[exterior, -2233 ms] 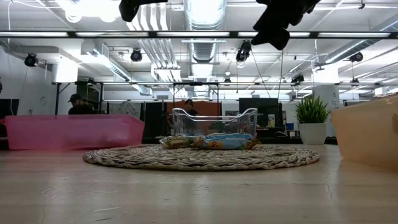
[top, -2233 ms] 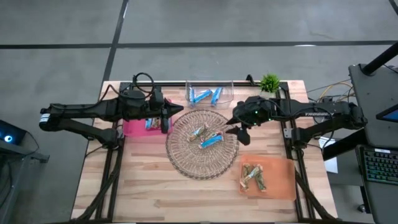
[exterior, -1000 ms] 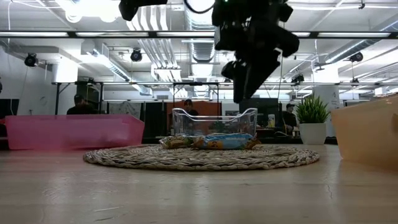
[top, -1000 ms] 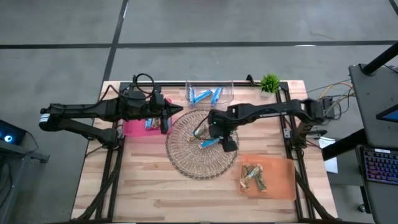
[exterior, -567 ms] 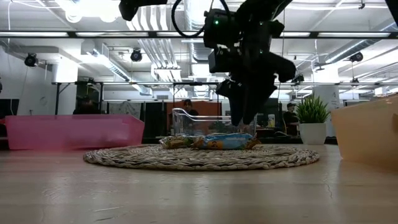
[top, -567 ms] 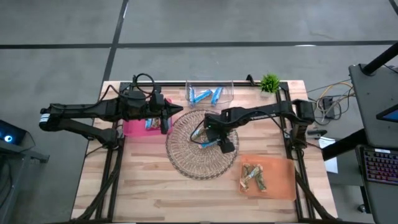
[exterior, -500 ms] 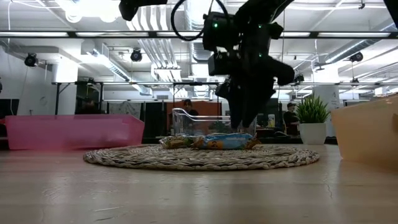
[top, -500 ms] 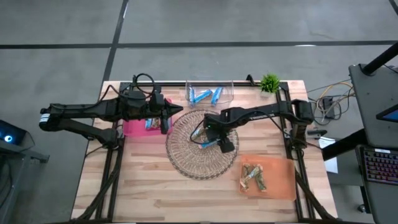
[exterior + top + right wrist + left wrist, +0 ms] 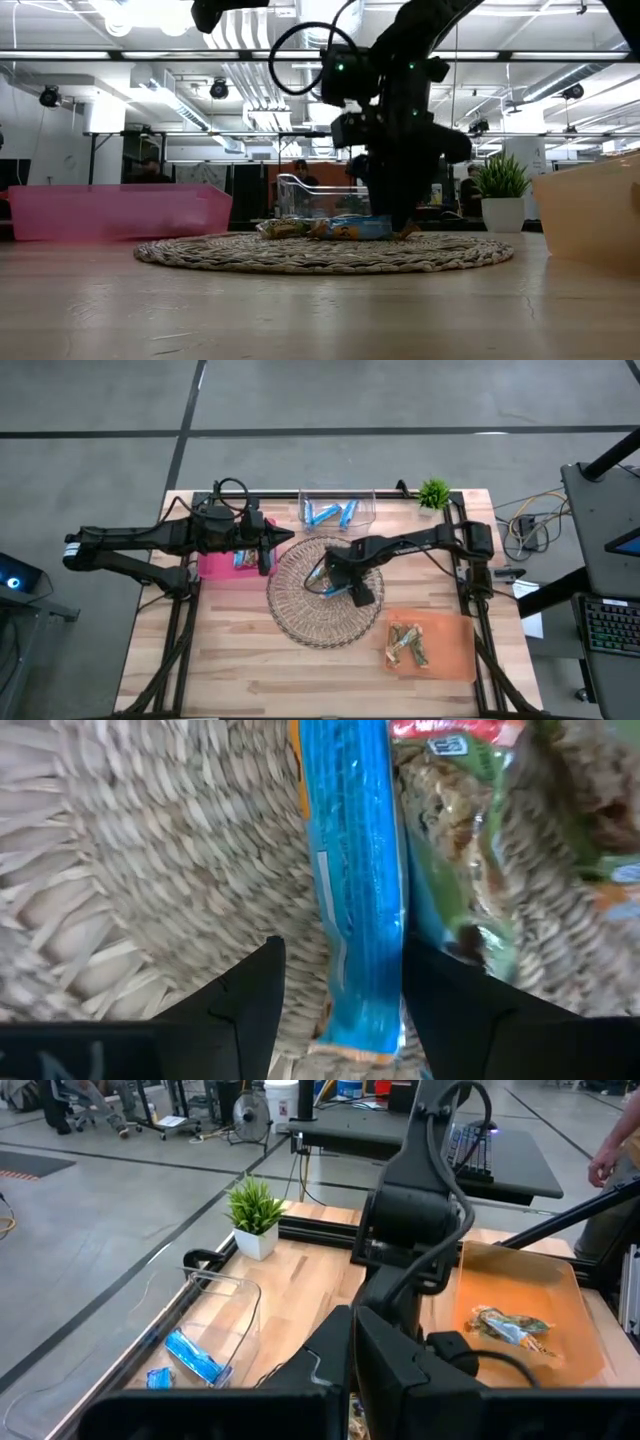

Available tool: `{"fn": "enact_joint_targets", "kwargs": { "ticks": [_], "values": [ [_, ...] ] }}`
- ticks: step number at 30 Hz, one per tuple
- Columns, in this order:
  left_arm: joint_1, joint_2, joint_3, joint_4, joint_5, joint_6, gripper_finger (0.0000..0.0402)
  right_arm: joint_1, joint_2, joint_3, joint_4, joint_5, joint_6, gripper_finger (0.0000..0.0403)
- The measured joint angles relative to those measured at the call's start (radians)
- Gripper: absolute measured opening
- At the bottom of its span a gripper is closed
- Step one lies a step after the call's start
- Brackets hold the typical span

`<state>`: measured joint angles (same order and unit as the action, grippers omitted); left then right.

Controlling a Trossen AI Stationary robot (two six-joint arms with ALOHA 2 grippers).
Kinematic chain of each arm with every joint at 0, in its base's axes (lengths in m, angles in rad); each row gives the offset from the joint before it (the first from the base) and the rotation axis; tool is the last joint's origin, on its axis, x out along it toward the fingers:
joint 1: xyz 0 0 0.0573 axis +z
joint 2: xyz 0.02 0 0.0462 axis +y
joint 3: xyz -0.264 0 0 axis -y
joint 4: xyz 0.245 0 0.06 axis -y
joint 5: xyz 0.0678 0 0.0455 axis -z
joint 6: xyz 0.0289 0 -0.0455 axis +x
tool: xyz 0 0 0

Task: Pick and place Granola Bars by type
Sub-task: Put the yellow granola bar into the orange bin

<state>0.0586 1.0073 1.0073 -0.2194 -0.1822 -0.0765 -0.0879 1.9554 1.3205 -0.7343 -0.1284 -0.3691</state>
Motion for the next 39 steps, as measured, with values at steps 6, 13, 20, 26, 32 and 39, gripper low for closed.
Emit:
{"fn": "enact_joint_targets", "kwargs": {
  "ticks": [6, 13, 20, 26, 32, 39],
  "values": [
    [0.0, 0.0, 0.0, 0.0, 0.0, 0.001, 0.0, 0.0, 0.028, 0.0, 0.012, 0.0, 0.009, 0.0187],
    [0.0, 0.0, 0.0, -0.001, 0.0, 0.001, 0.0, 0.0, 0.022, 0.0, 0.016, 0.0, 0.023, 0.0186],
    [0.0, 0.0, 0.0, 0.0, 0.0, 0.001, 0.0, 0.0, 0.024, 0.0, 0.015, 0.0, 0.022, 0.0135],
    [0.0, 0.0, 0.0, 0.0, 0.0, 0.002, 0.0, 0.0, 0.024, 0.0, 0.015, -0.003, 0.021, 0.0075],
    [0.0, 0.0, 0.0, 0.0, 0.0, 0.002, 0.0, 0.0, 0.016, 0.0, 0.008, -0.005, 0.029, 0.0049],
    [0.0, 0.0, 0.0, 0.002, 0.0, 0.0, 0.0, 0.0, -0.059, 0.029, -0.136, -0.036, 0.059, 0.0053]
  ]
}}
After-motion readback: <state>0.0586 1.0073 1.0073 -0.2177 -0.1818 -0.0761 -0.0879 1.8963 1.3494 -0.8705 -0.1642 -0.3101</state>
